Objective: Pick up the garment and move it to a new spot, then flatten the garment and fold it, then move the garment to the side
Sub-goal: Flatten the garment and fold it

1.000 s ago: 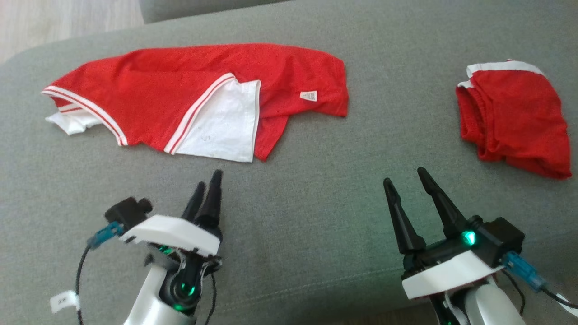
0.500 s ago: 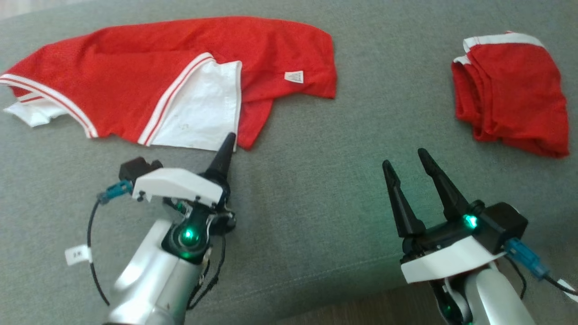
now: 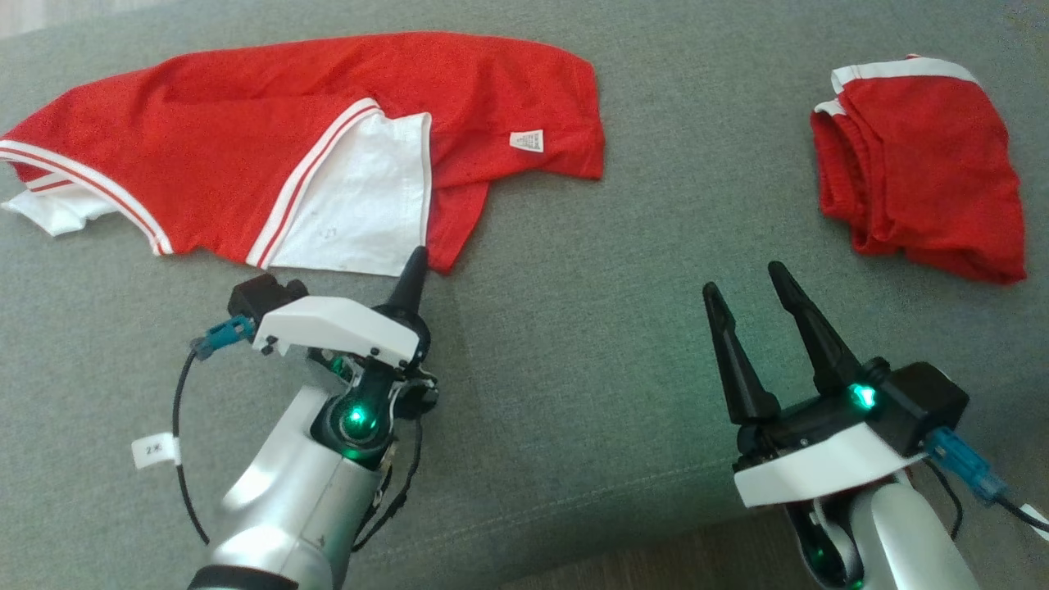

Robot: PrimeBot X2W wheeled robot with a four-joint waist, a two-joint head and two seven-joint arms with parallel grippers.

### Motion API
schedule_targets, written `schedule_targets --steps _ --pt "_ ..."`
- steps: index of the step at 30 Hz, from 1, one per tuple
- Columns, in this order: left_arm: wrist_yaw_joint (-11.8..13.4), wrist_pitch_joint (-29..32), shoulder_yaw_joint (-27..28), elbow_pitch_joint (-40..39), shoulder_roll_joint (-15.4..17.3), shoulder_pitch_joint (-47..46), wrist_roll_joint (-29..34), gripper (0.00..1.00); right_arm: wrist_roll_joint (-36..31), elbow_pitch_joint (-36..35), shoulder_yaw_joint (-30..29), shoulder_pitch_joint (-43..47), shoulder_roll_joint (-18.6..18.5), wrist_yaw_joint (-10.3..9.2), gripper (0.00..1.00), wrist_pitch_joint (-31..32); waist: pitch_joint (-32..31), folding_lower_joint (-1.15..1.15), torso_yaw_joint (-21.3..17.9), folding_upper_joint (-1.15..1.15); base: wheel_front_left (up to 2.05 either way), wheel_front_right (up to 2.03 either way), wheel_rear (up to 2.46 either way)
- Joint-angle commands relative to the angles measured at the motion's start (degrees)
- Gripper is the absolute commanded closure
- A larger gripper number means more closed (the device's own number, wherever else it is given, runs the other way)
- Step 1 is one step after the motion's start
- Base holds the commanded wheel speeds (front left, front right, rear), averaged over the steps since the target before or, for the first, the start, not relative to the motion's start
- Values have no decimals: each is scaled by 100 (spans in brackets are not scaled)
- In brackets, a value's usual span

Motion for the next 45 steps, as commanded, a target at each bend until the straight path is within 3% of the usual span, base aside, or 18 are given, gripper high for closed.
schedule_targets --steps 1,3,11,20,36,40,45 --pt "110 62 60 126 136 51 70 65 -26 -192 95 -116 -16 -2 0 -54 -25 0 39 0 0 0 0" --pt "207 104 -3 170 136 93 86 0 -22 -193 90 -117 -16 -2 0 -54 -39 0 59 0 0 0 0" --pt "689 202 -33 308 135 97 -65 0 -23 -219 100 -135 -16 -2 0 -54 2 0 -18 0 0 0 0" --pt "916 427 2 221 141 188 -340 0 4 -270 44 -137 -16 -2 0 -54 76 0 -169 0 0 0 0" --pt "1597 559 20 -1563 657 1557 -431 0 132 -290 -32 51 -16 -2 0 -54 -63 0 -168 0 0 0 0" --pt "1662 491 80 -1546 607 1416 -425 0 108 -271 26 13 -16 -2 0 -54 -75 0 -159 0 0 0 0" --pt "1552 255 318 -1263 479 1090 -508 0 23 -270 46 -8 -16 -2 0 -54 -46 0 -197 0 0 0 0"
